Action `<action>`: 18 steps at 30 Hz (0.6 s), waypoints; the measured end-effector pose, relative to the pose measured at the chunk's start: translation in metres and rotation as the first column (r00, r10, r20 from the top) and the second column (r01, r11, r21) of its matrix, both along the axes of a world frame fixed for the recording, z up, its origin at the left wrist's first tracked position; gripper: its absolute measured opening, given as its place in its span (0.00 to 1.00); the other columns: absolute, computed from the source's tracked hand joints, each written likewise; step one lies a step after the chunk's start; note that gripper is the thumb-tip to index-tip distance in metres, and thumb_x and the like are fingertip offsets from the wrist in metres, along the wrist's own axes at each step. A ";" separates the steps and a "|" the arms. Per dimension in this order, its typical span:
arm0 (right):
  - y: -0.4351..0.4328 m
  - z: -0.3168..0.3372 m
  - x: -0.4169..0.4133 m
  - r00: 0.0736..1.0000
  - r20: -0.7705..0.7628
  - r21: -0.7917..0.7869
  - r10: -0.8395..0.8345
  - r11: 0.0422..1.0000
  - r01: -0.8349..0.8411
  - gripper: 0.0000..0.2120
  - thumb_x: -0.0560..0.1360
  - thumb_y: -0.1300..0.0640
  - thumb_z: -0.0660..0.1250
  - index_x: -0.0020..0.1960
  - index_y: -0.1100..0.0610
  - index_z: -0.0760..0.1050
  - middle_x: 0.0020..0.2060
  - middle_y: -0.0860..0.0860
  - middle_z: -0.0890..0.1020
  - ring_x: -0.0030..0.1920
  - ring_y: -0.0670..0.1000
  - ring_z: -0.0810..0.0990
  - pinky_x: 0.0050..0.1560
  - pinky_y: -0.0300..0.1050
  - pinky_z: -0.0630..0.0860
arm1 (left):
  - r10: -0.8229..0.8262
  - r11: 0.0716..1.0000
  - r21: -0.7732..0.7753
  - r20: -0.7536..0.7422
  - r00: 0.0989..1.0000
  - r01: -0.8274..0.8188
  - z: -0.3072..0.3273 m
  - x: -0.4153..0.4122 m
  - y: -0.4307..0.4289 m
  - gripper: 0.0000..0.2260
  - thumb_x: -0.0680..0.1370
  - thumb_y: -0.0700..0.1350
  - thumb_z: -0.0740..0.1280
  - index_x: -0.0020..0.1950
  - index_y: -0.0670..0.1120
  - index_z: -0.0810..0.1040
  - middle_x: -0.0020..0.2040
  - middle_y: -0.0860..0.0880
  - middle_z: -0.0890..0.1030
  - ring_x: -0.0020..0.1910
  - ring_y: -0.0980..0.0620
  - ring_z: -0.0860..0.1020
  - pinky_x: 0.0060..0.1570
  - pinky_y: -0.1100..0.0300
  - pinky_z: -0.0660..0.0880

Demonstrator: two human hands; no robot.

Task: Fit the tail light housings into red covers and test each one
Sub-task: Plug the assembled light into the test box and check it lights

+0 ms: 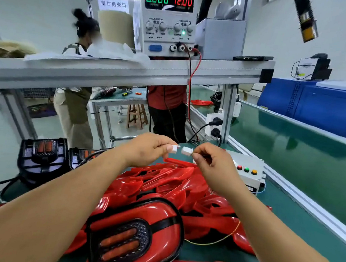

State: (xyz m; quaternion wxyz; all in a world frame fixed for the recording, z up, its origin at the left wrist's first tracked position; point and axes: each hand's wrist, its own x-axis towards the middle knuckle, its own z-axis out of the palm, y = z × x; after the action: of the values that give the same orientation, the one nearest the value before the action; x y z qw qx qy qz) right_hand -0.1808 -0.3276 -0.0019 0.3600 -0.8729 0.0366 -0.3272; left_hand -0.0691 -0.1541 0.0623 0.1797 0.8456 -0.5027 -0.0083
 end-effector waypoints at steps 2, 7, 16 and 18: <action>0.001 -0.002 0.000 1.000 0.009 -0.019 0.003 1.000 -0.002 0.05 0.78 0.58 0.67 0.43 0.52 0.77 0.33 0.43 0.75 0.36 0.41 0.71 0.35 0.32 0.65 | -0.033 0.999 0.017 -0.013 0.999 0.033 -0.001 -0.002 -0.004 0.12 0.84 0.45 0.57 0.60 0.48 0.79 0.37 0.58 0.75 0.33 0.72 0.72 0.36 0.75 0.66; -0.002 -0.005 -0.005 0.999 0.035 -0.077 0.026 0.997 -0.023 0.04 0.77 0.60 0.68 0.44 0.56 0.78 0.36 0.43 0.76 0.39 0.40 0.71 0.37 0.29 0.65 | -0.040 0.999 0.031 -0.049 0.998 0.042 -0.001 -0.004 -0.010 0.14 0.84 0.46 0.56 0.61 0.45 0.79 0.37 0.56 0.76 0.33 0.71 0.72 0.37 0.76 0.65; -0.003 -0.006 -0.010 0.999 0.040 -0.110 0.029 0.994 -0.024 0.03 0.77 0.60 0.69 0.44 0.55 0.79 0.38 0.46 0.78 0.36 0.39 0.71 0.38 0.30 0.64 | -0.062 0.998 -0.010 -0.089 0.994 0.061 -0.004 -0.008 -0.013 0.06 0.84 0.45 0.57 0.56 0.47 0.73 0.38 0.55 0.78 0.39 0.59 0.74 0.37 0.74 0.66; -0.001 -0.005 -0.010 0.998 0.051 -0.117 0.029 0.993 -0.023 0.03 0.76 0.60 0.69 0.44 0.56 0.80 0.37 0.44 0.77 0.37 0.37 0.71 0.39 0.29 0.64 | -0.075 0.997 -0.034 -0.096 0.993 0.072 -0.005 -0.010 -0.013 0.05 0.84 0.44 0.58 0.53 0.47 0.72 0.38 0.55 0.78 0.39 0.58 0.74 0.37 0.72 0.66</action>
State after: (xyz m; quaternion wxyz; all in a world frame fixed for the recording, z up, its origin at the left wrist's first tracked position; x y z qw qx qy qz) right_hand -0.1912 -0.3288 -0.0069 0.3136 -0.8840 -0.0035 -0.3468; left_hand -0.0790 -0.1675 0.0572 0.2164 0.8223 -0.5240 -0.0482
